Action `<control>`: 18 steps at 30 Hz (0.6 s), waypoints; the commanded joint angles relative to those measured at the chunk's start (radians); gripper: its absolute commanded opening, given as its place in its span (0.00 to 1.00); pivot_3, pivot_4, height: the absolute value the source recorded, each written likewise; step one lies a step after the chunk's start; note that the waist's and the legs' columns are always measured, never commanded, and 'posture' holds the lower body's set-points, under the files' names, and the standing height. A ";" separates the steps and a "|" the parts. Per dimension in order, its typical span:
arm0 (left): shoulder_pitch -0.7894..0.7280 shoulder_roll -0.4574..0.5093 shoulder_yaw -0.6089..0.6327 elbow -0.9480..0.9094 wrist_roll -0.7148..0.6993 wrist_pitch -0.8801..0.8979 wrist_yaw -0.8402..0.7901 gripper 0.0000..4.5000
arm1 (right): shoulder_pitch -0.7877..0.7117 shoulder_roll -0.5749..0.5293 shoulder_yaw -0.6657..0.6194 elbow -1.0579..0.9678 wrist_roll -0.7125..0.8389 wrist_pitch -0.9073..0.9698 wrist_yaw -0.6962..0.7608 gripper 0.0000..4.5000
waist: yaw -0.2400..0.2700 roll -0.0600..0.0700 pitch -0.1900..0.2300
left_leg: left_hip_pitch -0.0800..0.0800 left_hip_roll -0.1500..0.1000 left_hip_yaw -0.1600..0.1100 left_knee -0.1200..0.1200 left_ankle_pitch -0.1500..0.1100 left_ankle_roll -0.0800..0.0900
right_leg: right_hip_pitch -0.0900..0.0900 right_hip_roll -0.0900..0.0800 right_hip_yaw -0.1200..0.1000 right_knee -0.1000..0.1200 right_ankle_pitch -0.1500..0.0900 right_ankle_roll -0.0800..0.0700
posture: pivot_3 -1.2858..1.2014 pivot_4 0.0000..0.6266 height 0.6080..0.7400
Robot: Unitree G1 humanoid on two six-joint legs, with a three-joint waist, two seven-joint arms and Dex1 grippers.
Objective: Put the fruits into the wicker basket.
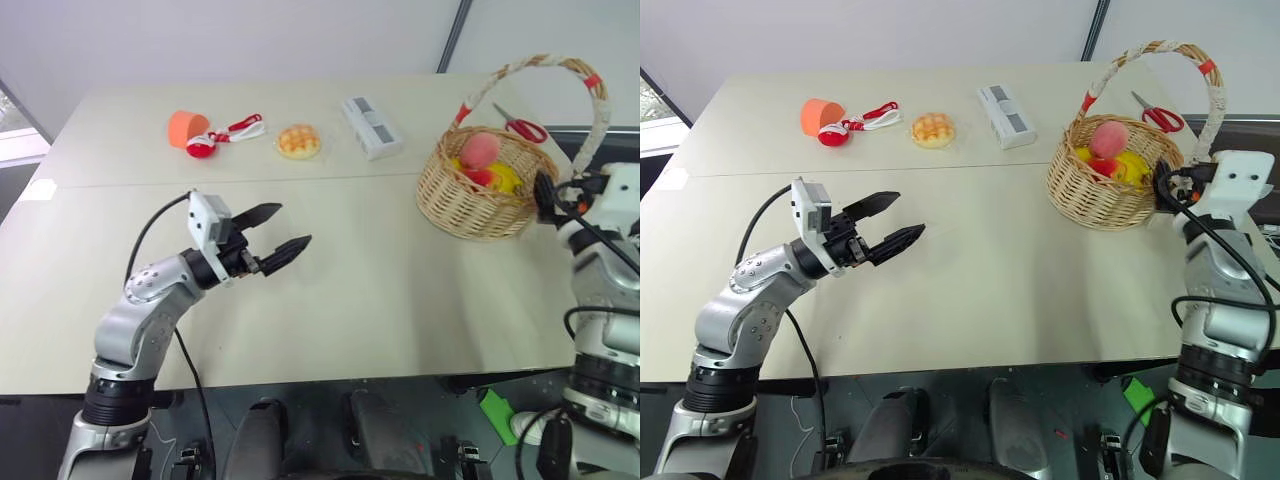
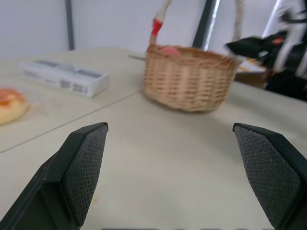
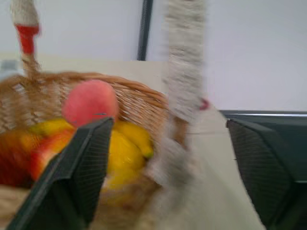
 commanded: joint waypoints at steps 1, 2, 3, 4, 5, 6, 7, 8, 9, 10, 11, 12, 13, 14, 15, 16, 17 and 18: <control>0.031 0.055 0.089 0.043 0.046 -0.028 0.026 1.00 | 0.098 -0.048 -0.028 -0.128 0.083 -0.017 0.148 0.89 | -0.006 0.000 0.000 | 0.000 0.000 0.000 0.000 0.000 0.000 | 0.000 0.000 0.000 0.000 0.000 0.000 | 0.52 0.24 1.00; 0.045 0.064 0.101 0.051 0.055 -0.036 0.028 1.00 | 0.122 -0.056 -0.009 -0.148 0.096 -0.014 0.185 0.89 | -0.009 0.000 0.000 | 0.001 0.000 0.000 0.000 0.000 0.000 | 0.000 0.000 0.000 0.000 0.000 0.000 | 0.52 0.24 1.00; 0.064 0.071 0.117 0.058 0.061 -0.046 0.032 1.00 | 0.143 -0.064 0.026 -0.178 0.112 -0.007 0.229 0.89 | -0.012 0.000 0.000 | 0.002 0.001 0.000 0.000 0.000 0.000 | 0.000 0.001 0.001 0.000 0.000 0.000 | 0.52 0.24 1.00; 0.082 0.075 0.130 0.065 0.069 -0.059 0.034 1.00 | 0.153 -0.066 0.055 -0.207 0.136 0.009 0.262 0.89 | -0.017 0.000 0.000 | 0.002 0.001 0.000 0.000 0.000 0.000 | 0.000 0.001 0.001 0.000 0.000 0.000 | 0.52 0.24 1.00; 0.102 0.077 0.145 0.072 0.074 -0.068 0.037 1.00 | 0.156 -0.062 0.091 -0.239 0.174 0.032 0.299 0.89 | -0.022 0.000 0.000 | 0.003 0.001 0.000 0.000 0.000 0.000 | 0.000 0.001 0.002 0.000 0.000 0.000 | 0.52 0.24 1.00; 0.116 0.078 0.154 0.078 0.078 -0.074 0.038 1.00 | 0.158 -0.059 0.113 -0.260 0.200 0.048 0.323 0.89 | -0.025 0.000 0.000 | 0.003 0.002 0.000 0.000 0.000 0.000 | 0.000 0.001 0.002 0.001 0.000 0.000 | 0.52 0.24 1.00; 0.142 0.080 0.167 0.085 0.087 -0.084 0.043 1.00 | 0.157 -0.054 0.187 -0.286 0.199 0.066 0.354 0.89 | -0.026 0.000 0.000 | 0.003 0.002 0.000 0.000 0.000 0.000 | 0.000 0.002 0.002 0.001 0.000 0.000 | 0.52 0.24 1.00; 0.159 0.081 0.176 0.089 0.093 -0.090 0.047 1.00 | 0.156 -0.053 0.240 -0.303 0.195 0.077 0.373 0.89 | -0.028 0.000 0.000 | 0.003 0.002 0.000 0.000 0.000 0.000 | 0.001 0.002 0.002 0.001 0.000 0.000 | 0.52 0.24 1.00; 0.175 0.081 0.180 0.090 0.101 -0.099 0.049 1.00 | 0.152 -0.045 0.283 -0.307 0.181 0.069 0.386 0.89 | -0.027 0.000 0.000 | 0.003 0.002 0.000 0.000 0.000 0.000 | 0.001 0.002 0.002 0.001 0.000 0.000 | 0.52 0.24 1.00; 0.189 0.080 0.182 0.088 0.108 -0.106 0.051 1.00 | 0.146 -0.037 0.319 -0.301 0.159 0.047 0.394 0.89 | -0.026 0.000 0.000 | 0.003 0.002 0.000 0.000 0.000 0.000 | 0.001 0.002 0.001 0.001 0.000 0.000 | 0.52 0.24 1.00; 0.201 0.081 0.180 0.084 0.116 -0.109 0.054 1.00 | 0.133 -0.032 0.344 -0.280 0.138 0.036 0.390 0.89 | -0.024 0.000 0.000 | 0.002 0.002 0.000 0.000 0.000 0.000 | 0.001 0.002 0.001 0.001 0.000 0.000 | 0.52 0.24 1.00; 0.226 0.076 0.179 0.074 0.131 -0.116 0.066 1.00 | 0.101 -0.011 0.387 -0.231 0.109 0.017 0.386 0.89 | -0.021 0.000 0.000 | 0.002 0.002 0.000 0.000 0.000 0.000 | 0.001 0.001 0.001 0.000 0.000 0.000 | 0.52 0.24 1.00; 0.243 0.073 0.178 0.067 0.141 -0.120 0.076 1.00 | 0.077 0.002 0.416 -0.194 0.089 0.006 0.384 0.89 | -0.020 0.000 0.000 | 0.001 0.001 0.000 0.000 0.000 0.000 | 0.001 0.000 0.001 0.000 0.000 0.000 | 0.52 0.24 1.00; 0.256 0.069 0.178 0.061 0.148 -0.122 0.086 1.00 | 0.059 0.017 0.432 -0.165 0.078 -0.006 0.382 0.89 | -0.017 0.000 0.000 | 0.002 0.001 0.000 0.000 0.000 0.000 | 0.001 0.000 0.001 0.000 0.000 0.000 | 0.52 0.24 1.00; 0.262 0.066 0.177 0.056 0.153 -0.123 0.093 1.00 | 0.048 0.026 0.439 -0.145 0.072 -0.018 0.383 0.89 | -0.014 0.000 0.000 | 0.001 0.001 0.000 0.000 0.000 0.000 | 0.001 -0.002 0.001 -0.001 0.000 0.000 | 0.52 0.24 1.00; 0.275 0.059 0.180 0.048 0.153 -0.122 0.103 1.00 | 0.038 0.033 0.448 -0.120 0.063 -0.032 0.389 0.89 | -0.010 0.000 0.000 | 0.002 0.001 0.000 0.001 0.000 0.000 | 0.001 -0.002 0.001 -0.001 0.000 0.000 | 0.52 0.24 1.00; 0.285 0.051 0.181 0.042 0.155 -0.127 0.110 1.00 | 0.029 0.038 0.454 -0.098 0.057 -0.043 0.395 0.89 | -0.004 0.000 0.000 | 0.001 0.001 0.000 0.001 0.000 0.000 | 0.001 -0.002 0.001 -0.001 0.000 0.000 | 0.52 0.24 1.00; 0.290 0.047 0.181 0.039 0.156 -0.130 0.116 1.00 | 0.021 0.041 0.458 -0.080 0.053 -0.051 0.400 0.89 | -0.001 0.000 0.000 | 0.001 0.001 0.000 0.001 0.000 0.000 | 0.001 -0.002 0.001 -0.001 0.000 0.000 | 0.52 0.24 1.00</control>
